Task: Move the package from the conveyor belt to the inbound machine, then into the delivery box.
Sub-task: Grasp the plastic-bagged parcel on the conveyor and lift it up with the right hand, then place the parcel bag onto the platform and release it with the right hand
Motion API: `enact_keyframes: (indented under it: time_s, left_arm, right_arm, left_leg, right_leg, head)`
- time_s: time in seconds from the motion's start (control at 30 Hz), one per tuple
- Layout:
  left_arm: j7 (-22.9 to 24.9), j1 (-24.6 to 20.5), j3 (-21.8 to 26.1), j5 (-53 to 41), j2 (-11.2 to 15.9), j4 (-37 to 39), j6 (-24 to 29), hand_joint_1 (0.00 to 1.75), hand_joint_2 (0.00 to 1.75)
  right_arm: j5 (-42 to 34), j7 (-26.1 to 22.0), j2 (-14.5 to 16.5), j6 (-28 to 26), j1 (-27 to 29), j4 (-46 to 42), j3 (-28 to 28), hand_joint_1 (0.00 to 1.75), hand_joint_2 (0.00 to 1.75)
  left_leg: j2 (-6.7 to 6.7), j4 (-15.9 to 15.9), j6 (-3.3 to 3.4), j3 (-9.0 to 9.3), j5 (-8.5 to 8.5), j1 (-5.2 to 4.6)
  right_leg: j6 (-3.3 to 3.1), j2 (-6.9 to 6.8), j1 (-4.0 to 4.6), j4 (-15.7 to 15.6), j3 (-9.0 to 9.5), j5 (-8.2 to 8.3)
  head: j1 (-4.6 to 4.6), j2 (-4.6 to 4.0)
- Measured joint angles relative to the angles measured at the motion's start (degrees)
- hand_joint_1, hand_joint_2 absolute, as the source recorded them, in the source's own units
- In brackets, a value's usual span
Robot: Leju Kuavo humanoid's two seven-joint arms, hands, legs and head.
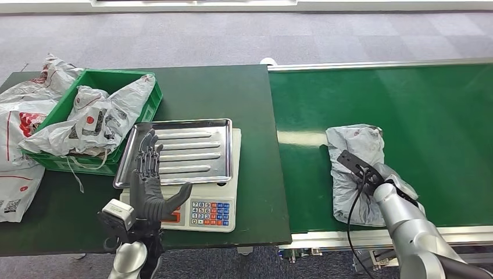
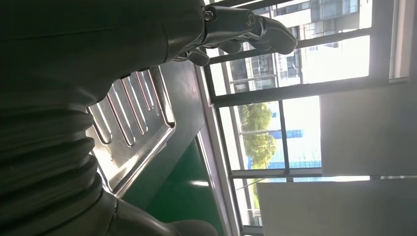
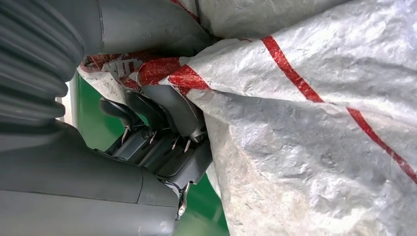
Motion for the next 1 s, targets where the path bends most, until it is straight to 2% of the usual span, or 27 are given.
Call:
enact_keyframes:
  time_s: [0.07,0.17,0.23,0.37,0.47,0.63,0.8,1.0]
  left_arm:
    - [-0.03,0.6,0.06,-0.14,-0.01,-0.51,0.22,0.0,1.75]
    - [-0.42,1.86,0.13,-0.49,-0.03,-1.52,0.4,0.0,1.75]
    - [-0.68,2.12,0.14,-0.58,-0.04,-1.76,0.42,0.0,1.75]
    - [-0.75,1.75,0.14,-0.61,-0.09,-1.75,0.48,0.0,1.75]
    - [-0.75,1.07,0.14,-0.62,-0.22,-1.63,0.49,0.0,1.75]
    - [-0.76,0.68,0.14,-0.63,-0.36,-1.3,0.49,0.0,1.75]
    - [-1.04,-0.44,0.07,-0.43,-0.51,-0.01,0.47,0.0,1.75]
    - [-1.55,-2.43,-0.2,-0.34,-1.14,2.45,0.47,0.0,1.75]
  right_arm:
    - [-1.13,-1.12,0.37,-5.44,0.02,-0.86,0.0,1.75,1.75]
    - [-3.79,-3.43,1.39,-16.4,0.17,-4.86,0.0,1.75,1.75]
    - [-5.16,-3.88,2.22,-20.82,0.62,-9.45,0.12,1.75,1.75]
    - [-6.07,-3.61,3.73,-24.9,1.97,-19.28,1.37,1.75,1.75]
    - [-6.25,-3.59,4.39,-25.99,2.33,-24.37,2.31,1.75,1.75]
    - [-7.23,-4.67,4.94,-28.05,2.82,-28.33,3.16,1.75,1.75]
    - [-10.4,-10.24,5.76,-34.77,3.58,-31.57,4.45,1.75,1.75]
    - [-9.82,-9.7,6.94,-40.37,3.7,-35.88,6.93,1.75,1.75]
  left_leg:
    - [0.01,0.0,0.0,-0.01,0.0,0.0]
    - [0.02,0.0,0.0,0.01,0.0,0.0]
    - [-0.01,0.0,0.0,0.01,0.0,0.0]
    - [0.0,0.0,0.0,0.01,0.0,0.0]
    - [0.01,0.0,-0.02,0.02,0.02,0.0]
    - [0.0,0.0,-0.04,0.02,0.03,0.0]
    - [0.01,0.0,-0.04,0.02,0.03,0.0]
    - [0.01,0.0,-0.04,0.01,0.03,0.0]
  right_leg:
    - [0.0,0.01,-0.01,0.01,-0.01,0.0]
    - [0.0,0.04,0.0,0.01,-0.03,0.0]
    - [0.0,0.0,0.01,0.01,-0.04,0.0]
    - [0.0,0.01,0.01,0.01,-0.04,-0.01]
    - [-0.01,0.02,0.01,0.01,-0.04,0.0]
    - [-0.01,0.01,0.01,0.01,-0.03,0.0]
    - [-0.01,0.03,0.01,0.01,-0.05,0.0]
    - [-0.01,0.03,0.01,0.01,-0.04,0.0]
  head:
    - [0.0,0.0]
    - [-0.01,0.0]
    - [-0.01,0.0]
    - [-0.01,0.0]
    - [-0.01,0.0]
    - [-0.01,0.0]
    - [0.0,0.0]
    - [0.0,0.0]
